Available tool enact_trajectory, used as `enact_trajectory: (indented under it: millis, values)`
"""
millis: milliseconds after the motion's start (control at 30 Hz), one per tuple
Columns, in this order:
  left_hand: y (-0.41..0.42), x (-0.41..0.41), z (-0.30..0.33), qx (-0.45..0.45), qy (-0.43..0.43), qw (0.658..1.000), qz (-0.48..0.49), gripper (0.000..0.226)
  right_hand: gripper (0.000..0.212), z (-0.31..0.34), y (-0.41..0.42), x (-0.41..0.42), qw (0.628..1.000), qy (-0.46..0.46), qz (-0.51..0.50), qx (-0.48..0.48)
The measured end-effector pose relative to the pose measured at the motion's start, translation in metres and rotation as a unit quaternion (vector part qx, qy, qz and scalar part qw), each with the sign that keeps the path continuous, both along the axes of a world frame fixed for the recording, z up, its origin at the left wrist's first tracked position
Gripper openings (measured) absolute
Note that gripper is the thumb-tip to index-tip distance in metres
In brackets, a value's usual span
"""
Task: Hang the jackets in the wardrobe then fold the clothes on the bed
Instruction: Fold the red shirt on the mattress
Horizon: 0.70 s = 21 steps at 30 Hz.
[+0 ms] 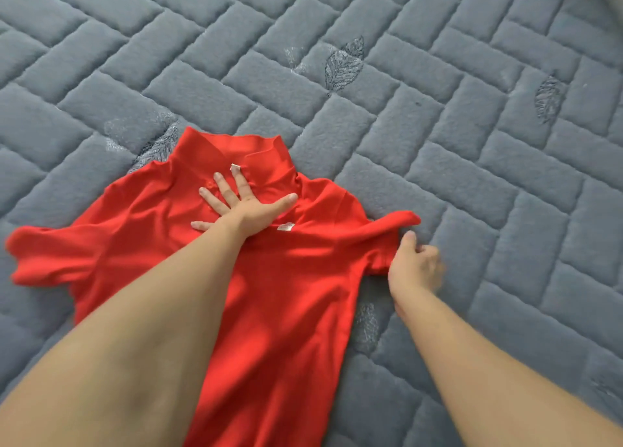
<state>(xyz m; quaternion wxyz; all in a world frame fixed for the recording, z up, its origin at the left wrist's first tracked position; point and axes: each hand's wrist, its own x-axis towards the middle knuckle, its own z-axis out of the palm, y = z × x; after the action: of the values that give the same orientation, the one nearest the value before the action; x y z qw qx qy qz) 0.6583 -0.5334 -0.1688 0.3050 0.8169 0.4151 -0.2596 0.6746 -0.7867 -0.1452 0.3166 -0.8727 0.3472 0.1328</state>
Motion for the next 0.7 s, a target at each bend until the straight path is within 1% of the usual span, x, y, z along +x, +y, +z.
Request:
enact_trajectory:
  millis: [33, 100, 133, 167, 200, 233, 267, 333, 367, 400, 433, 467, 533, 567, 600, 633, 700]
  values:
    - [-0.001, -0.012, 0.002, 0.0, -0.042, 0.999, -0.003, 0.125, 0.052, 0.001, 0.005, -0.029, 1.0, 0.012, -0.027, 0.004]
    - [-0.005, -0.05, 0.008, 0.008, -0.162, 0.987, 0.017, 0.098, 0.055, 0.003, 0.016, -0.086, 0.997, 0.052, -0.051, 0.021]
    - [-0.006, -0.077, 0.01, 0.011, -0.218, 0.975, 0.04, 0.089, 0.056, 0.003, 0.021, -0.115, 0.996, 0.074, -0.053, 0.02]
    - [-0.006, -0.109, 0.014, 0.015, -0.253, 0.965, 0.07, 0.083, 0.058, 0.005, 0.026, -0.144, 0.995, 0.088, -0.048, 0.012]
    - [-0.005, -0.143, 0.017, 0.028, -0.264, 0.959, 0.099, 0.08, 0.058, 0.007, 0.032, -0.171, 0.994, 0.097, -0.041, 0.004]
    - [0.0, -0.178, 0.019, 0.057, -0.249, 0.959, 0.124, 0.078, 0.058, 0.009, 0.039, -0.195, 0.994, 0.105, -0.039, -0.002]
    - [0.007, -0.214, 0.019, 0.101, -0.214, 0.961, 0.145, 0.079, 0.056, 0.01, 0.047, -0.218, 0.992, 0.115, -0.044, 0.0]
    - [0.027, -0.278, 0.019, 0.181, -0.11, 0.953, 0.215, 0.088, 0.054, 0.012, 0.061, -0.255, 0.988, 0.149, -0.047, 0.007]
    - [0.036, -0.303, 0.021, 0.193, -0.056, 0.942, 0.27, 0.092, 0.054, 0.012, 0.066, -0.269, 0.985, 0.169, -0.037, 0.005]
    - [0.043, -0.323, 0.024, 0.189, -0.015, 0.931, 0.313, 0.091, 0.054, 0.012, 0.071, -0.283, 0.982, 0.186, -0.029, 0.0]
    - [0.048, -0.339, 0.025, 0.177, 0.005, 0.93, 0.323, 0.083, 0.053, 0.011, 0.073, -0.293, 0.98, 0.199, -0.027, -0.004]
    - [0.051, -0.351, 0.025, 0.149, 0.006, 0.94, 0.306, 0.07, 0.053, 0.01, 0.074, -0.302, 0.978, 0.209, -0.023, -0.007]
    - [0.05, -0.37, 0.026, 0.037, -0.041, 0.961, 0.27, 0.042, 0.052, 0.009, 0.072, -0.318, 0.974, 0.225, 0.018, -0.006]
    - [0.045, -0.376, 0.03, -0.031, -0.062, 0.962, 0.263, 0.031, 0.052, 0.009, 0.07, -0.324, 0.97, 0.236, 0.05, 0.001]
    - [0.039, -0.382, 0.033, -0.081, -0.067, 0.96, 0.259, 0.024, 0.052, 0.011, 0.067, -0.328, 0.964, 0.25, 0.085, 0.009]
    - [0.035, -0.387, 0.036, -0.104, -0.056, 0.961, 0.249, 0.021, 0.053, 0.015, 0.063, -0.331, 0.957, 0.264, 0.122, 0.015]
    - [0.033, -0.393, 0.041, -0.116, -0.034, 0.968, 0.219, 0.018, 0.053, 0.024, 0.052, -0.335, 0.936, 0.293, 0.195, 0.004]
